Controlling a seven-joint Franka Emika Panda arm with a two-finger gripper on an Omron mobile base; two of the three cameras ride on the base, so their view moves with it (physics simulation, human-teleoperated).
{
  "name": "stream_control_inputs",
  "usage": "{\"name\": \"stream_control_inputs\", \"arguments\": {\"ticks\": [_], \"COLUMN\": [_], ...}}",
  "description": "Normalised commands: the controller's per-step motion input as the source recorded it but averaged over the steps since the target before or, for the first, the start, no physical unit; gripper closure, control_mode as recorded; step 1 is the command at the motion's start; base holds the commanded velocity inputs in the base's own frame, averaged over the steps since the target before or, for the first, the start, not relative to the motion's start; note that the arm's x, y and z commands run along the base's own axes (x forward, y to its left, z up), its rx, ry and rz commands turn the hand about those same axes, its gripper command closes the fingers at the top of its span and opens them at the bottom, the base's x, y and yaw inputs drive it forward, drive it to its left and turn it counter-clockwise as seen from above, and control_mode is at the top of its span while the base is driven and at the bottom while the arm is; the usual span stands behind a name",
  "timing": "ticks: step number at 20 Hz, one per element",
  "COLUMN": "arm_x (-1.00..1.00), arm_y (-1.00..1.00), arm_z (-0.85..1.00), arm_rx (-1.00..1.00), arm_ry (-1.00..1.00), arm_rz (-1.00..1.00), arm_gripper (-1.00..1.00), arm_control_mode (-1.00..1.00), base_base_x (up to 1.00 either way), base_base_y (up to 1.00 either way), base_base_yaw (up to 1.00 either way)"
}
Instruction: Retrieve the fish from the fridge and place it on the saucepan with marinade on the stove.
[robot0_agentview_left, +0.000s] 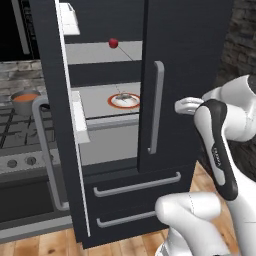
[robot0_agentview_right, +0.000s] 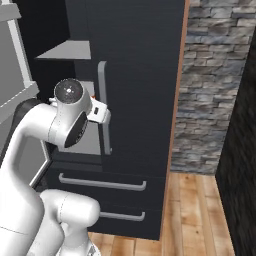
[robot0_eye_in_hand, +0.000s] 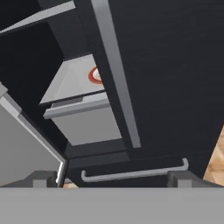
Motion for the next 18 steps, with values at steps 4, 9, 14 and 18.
{"name": "stream_control_inputs", "arguments": {"ticks": [4,9,14,18], "arm_x": [0.42,0.41,0.29,0.24], "arm_y": [0.18,0.23,0.00,-0.09], "arm_z": [0.00,0.00,0.00,0.00], "arm_rx": [-0.02,-0.05,-0.02,-0.01], "arm_ry": [-0.07,-0.09,-0.04,0.00], "arm_rz": [0.00,0.00,-0.07,-0.04], "arm_gripper": [-1.00,-1.00,-1.00,-1.00], "arm_control_mode": [-1.00,-1.00,-1.00,-1.00], "base_base_x": [0.00,0.00,0.00,0.00], "base_base_y": [0.00,0.00,0.00,0.00], "base_base_yaw": [0.00,0.00,0.00,0.00]}}
